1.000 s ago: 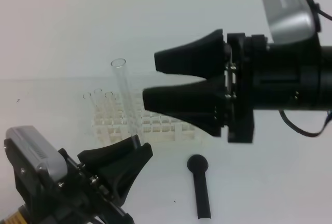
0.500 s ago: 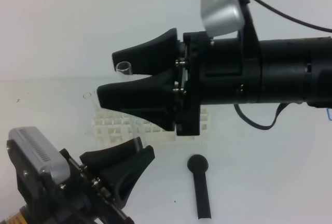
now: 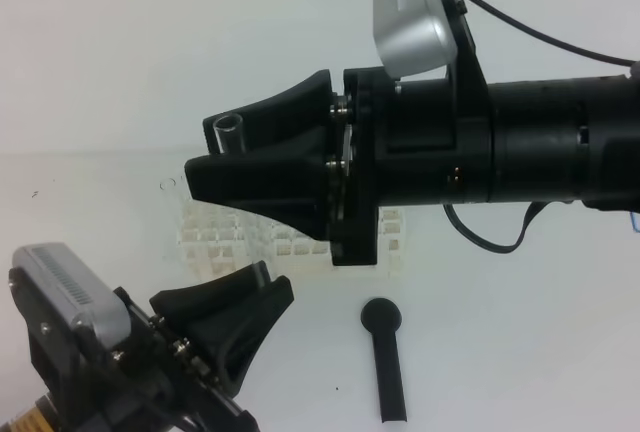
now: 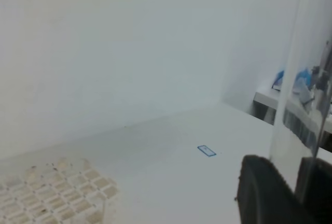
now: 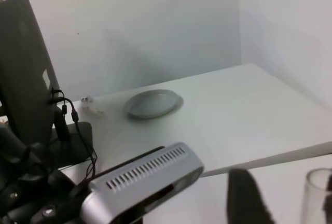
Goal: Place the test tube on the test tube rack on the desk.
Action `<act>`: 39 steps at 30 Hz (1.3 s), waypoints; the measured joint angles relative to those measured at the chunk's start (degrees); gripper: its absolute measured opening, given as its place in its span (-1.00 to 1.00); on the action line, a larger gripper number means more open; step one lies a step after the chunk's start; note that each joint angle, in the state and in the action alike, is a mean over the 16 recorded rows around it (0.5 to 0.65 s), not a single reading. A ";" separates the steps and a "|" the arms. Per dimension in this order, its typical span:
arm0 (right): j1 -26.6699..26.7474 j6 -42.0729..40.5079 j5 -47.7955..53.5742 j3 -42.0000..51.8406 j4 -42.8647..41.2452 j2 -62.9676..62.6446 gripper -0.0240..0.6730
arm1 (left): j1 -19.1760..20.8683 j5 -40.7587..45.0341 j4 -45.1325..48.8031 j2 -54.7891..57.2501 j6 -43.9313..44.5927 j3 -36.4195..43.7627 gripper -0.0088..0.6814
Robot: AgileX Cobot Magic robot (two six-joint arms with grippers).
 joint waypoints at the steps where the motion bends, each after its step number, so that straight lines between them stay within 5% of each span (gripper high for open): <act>1: 0.00 -0.16 -0.10 0.00 0.00 0.01 -0.03 | 0.00 0.04 -0.08 0.00 0.02 0.00 -0.65; 13: 0.00 -2.91 -0.93 0.00 0.02 0.08 -0.56 | 0.00 0.60 -0.27 -0.01 0.13 0.00 -0.64; 23: 0.00 -4.66 -0.72 -0.84 -0.08 0.15 -0.58 | 0.00 3.89 0.58 -1.91 0.30 0.00 -0.40; 32: 0.00 -5.49 -4.72 -2.95 0.05 0.13 -0.58 | 0.00 16.51 1.37 -10.51 2.32 0.00 -0.10; 39: 0.00 -5.67 -9.82 -3.87 0.20 0.10 -0.58 | 0.02 32.02 1.06 -21.02 5.57 0.00 -0.32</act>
